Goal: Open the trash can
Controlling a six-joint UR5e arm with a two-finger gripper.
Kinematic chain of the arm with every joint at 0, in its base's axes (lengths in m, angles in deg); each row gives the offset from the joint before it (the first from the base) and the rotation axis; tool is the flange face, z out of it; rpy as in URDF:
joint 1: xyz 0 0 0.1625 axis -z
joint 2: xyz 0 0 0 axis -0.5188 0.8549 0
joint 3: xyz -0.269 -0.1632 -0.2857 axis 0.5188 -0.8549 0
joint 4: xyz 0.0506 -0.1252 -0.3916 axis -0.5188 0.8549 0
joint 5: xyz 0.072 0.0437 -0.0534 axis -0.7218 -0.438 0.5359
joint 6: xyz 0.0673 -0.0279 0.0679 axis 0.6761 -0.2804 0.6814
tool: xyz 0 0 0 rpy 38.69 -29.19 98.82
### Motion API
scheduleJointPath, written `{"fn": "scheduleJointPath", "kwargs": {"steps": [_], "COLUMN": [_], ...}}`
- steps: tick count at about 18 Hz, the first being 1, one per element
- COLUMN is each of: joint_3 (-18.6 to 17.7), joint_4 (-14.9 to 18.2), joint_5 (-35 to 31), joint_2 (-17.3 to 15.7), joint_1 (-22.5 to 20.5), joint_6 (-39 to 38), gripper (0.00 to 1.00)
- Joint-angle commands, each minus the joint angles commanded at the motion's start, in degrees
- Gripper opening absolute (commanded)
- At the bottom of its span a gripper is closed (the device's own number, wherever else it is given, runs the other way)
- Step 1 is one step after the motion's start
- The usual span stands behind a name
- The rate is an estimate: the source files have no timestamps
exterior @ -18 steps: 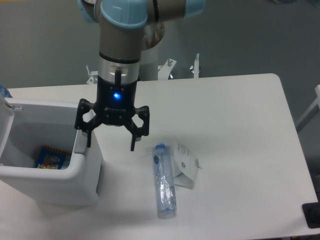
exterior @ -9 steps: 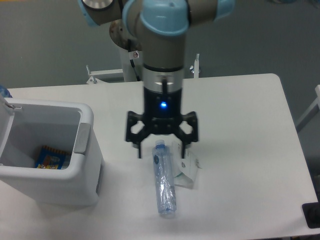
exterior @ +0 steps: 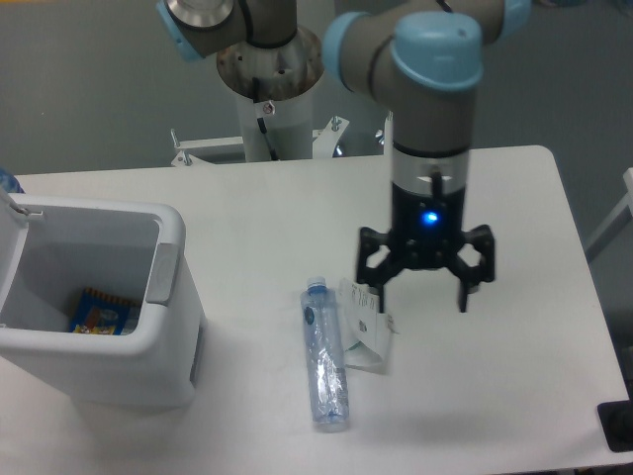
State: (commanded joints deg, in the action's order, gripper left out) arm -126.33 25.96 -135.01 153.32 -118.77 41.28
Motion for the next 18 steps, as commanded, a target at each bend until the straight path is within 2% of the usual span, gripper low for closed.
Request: {"fn": "scheduleJointPath", "kwargs": {"steps": [4, 8, 10, 14, 18], "joint_3": [1.14, 1.23, 1.58, 2.99, 2.29], "joint_4": [0.87, 6.84, 8.96, 9.49, 9.85], "joint_5": [-4.57, -4.84, -7.02, -11.43, -11.96], "joint_2": [2.38, 3.70, 4.49, 6.33, 6.42], "joint_1": [-2.90, -3.43, -3.43, -2.82, -2.82], "joint_6": [9.85, 20.31, 24.01, 24.90, 24.99], "gripper": [1.00, 1.00, 1.00, 1.00, 1.00]}}
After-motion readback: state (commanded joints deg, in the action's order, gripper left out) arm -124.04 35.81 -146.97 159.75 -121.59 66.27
